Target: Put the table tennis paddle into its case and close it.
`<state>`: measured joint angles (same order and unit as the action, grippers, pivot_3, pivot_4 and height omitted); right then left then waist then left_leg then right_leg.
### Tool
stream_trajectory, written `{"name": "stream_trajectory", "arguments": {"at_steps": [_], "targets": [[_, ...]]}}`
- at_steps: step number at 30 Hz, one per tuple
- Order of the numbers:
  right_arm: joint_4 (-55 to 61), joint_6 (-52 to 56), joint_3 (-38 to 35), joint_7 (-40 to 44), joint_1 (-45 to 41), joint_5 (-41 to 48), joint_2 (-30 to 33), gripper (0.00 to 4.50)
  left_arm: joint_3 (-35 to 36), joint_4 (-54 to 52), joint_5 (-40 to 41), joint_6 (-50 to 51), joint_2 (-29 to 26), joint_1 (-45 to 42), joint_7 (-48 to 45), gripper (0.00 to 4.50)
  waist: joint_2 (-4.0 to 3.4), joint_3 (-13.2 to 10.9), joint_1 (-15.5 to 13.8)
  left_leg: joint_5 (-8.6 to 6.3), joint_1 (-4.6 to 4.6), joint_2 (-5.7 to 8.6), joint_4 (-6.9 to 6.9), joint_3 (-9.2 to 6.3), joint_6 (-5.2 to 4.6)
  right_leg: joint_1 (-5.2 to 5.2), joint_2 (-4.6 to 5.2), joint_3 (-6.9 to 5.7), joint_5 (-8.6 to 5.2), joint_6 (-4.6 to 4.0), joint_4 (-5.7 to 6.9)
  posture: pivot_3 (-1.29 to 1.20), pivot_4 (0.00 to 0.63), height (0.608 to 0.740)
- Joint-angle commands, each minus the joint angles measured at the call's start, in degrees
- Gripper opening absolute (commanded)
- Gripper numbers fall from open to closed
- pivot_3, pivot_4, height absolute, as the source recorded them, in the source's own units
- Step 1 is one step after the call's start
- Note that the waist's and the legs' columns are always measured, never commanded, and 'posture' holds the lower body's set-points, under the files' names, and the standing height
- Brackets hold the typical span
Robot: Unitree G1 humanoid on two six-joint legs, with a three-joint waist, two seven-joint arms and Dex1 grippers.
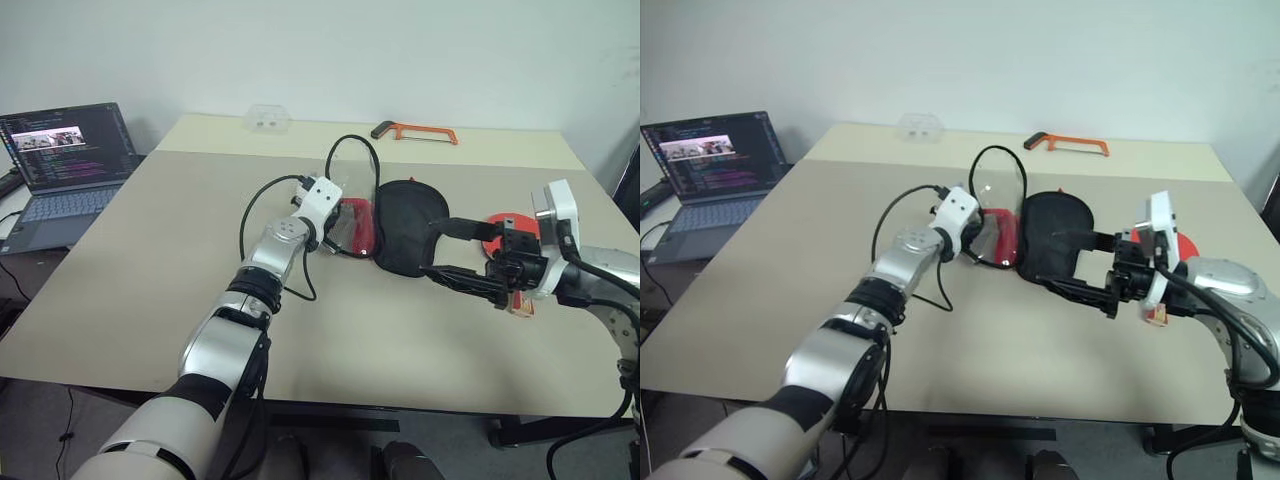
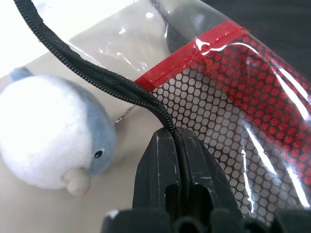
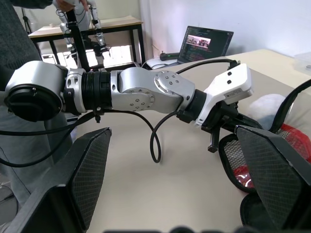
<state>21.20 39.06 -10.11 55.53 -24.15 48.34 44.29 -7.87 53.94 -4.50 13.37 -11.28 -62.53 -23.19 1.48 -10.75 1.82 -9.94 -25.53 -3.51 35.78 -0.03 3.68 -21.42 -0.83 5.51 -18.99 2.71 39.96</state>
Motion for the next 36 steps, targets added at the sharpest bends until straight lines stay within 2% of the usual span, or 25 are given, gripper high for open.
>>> {"name": "stream_trajectory", "arguments": {"at_steps": [1, 4, 9, 12, 15, 18, 20, 26, 29, 34, 36], "targets": [[1.37, -1.07, -1.6, -0.4, -0.31, 0.3, 0.14, 4.5, 0.98, -11.75, 0.65, 5.93, -1.76, 3.58, -1.1, 0.01, 0.0, 0.0, 0.16, 0.0, 0.0, -0.01, 0.0, 0.01, 0.0, -0.01, 0.0, 0.01, 0.0, 0.0, 0.0, 0.0, 0.15, 0.74], [0.86, -1.24, -1.06, -0.27, -0.39, -0.11, 0.15, 4.5, 1.61, -22.54, 0.97, 11.65, -3.4, 8.2, -1.85, 0.65, -0.01, 0.0, 0.16, 0.01, 0.02, -0.04, -0.01, 0.0, 0.01, 0.0, -0.02, 0.0, 0.0, -0.01, 0.04, 0.0, 0.15, 0.74], [-1.0, -1.35, 0.66, -0.41, -1.71, -1.43, -0.43, 4.5, 3.02, -34.02, 0.58, 18.91, -5.81, 11.61, -0.61, 2.46, 0.0, 0.0, 0.0, 0.01, 0.01, -0.04, 0.11, -0.03, 0.01, 0.02, 0.0, -0.02, 0.01, 0.0, 0.07, 0.0, 0.15, 0.74], [-5.92, -0.64, 4.81, -8.44, -5.09, -8.98, -2.64, 4.5, 3.74, -40.37, 1.81, 22.22, -8.97, 12.44, -3.65, 3.53, 0.0, 0.0, 0.02, 0.01, 0.01, -0.04, 0.16, -0.04, 0.01, 0.04, 0.0, -0.01, 0.04, 0.05, 0.07, 0.0, 0.15, 0.74], [-11.37, 1.34, 7.61, -16.8, -8.31, -15.55, -5.64, 4.5, 4.28, -46.01, 3.74, 23.78, -12.48, 13.26, -7.63, 3.53, -0.01, 0.0, 0.19, 0.01, 0.06, -0.06, 0.15, -0.03, 0.01, 0.02, 0.0, 0.01, 0.05, 0.05, 0.12, 0.0, 0.15, 0.74], [-17.66, 6.93, 8.74, -27.04, -10.68, -20.59, -10.0, 4.5, 5.15, -56.59, 9.0, 25.19, -21.59, 17.24, -19.11, 3.53, -0.02, 0.0, 0.6, 0.01, 0.06, -0.11, 0.07, 0.03, 0.02, -0.05, -0.01, 0.05, 0.05, 0.03, 0.13, 0.0, 0.15, 0.74], [-19.13, 8.82, 9.05, -30.25, -10.84, -22.65, -11.79, 4.5, 6.34, -60.72, 12.21, 25.39, -26.44, 20.06, -24.19, 3.53, -0.02, -0.01, 0.82, 0.02, 0.05, -0.13, -0.03, 0.04, 0.04, -0.09, 0.0, 0.05, 0.02, -0.02, 0.12, 0.0, 0.15, 0.74], [-22.0, 12.81, 7.53, -38.5, -10.77, -26.57, -16.86, 4.5, 11.06, -62.48, 16.34, 20.23, -36.01, 27.66, -31.57, 3.53, -0.05, -0.02, 0.69, 0.01, 0.04, -0.12, -0.03, 0.04, 0.02, -0.11, 0.02, 0.02, -0.01, -0.08, 0.12, 0.0, 0.15, 0.74], [-23.04, 13.8, 6.87, -40.85, -10.98, -27.51, -19.09, 4.5, 11.21, -62.23, 16.67, 18.69, -37.63, 29.34, -32.23, 3.53, -0.04, -0.02, 0.48, 0.0, 0.04, -0.1, 0.01, 0.04, 0.01, -0.09, 0.02, 0.01, 0.01, -0.04, 0.12, 0.0, 0.15, 0.74], [-23.72, 15.29, 8.55, -41.93, -10.91, -29.1, -21.5, 4.5, 9.98, -62.19, 16.41, 18.11, -36.66, 29.68, -31.05, 3.53, -0.04, -0.02, 0.33, 0.0, 0.04, -0.11, 0.02, 0.05, 0.0, -0.09, 0.01, 0.02, 0.02, -0.03, 0.12, 0.0, 0.15, 0.74], [-24.18, 15.45, 8.68, -42.4, -10.97, -29.92, -22.28, 4.11, 9.61, -62.15, 16.31, 18.04, -36.37, 29.53, -30.62, 3.57, -0.04, -0.02, 0.33, 0.0, 0.04, -0.11, -0.01, 0.05, -0.01, -0.12, 0.0, 0.02, 0.01, -0.03, 0.12, 0.0, 0.15, 0.74]]}}
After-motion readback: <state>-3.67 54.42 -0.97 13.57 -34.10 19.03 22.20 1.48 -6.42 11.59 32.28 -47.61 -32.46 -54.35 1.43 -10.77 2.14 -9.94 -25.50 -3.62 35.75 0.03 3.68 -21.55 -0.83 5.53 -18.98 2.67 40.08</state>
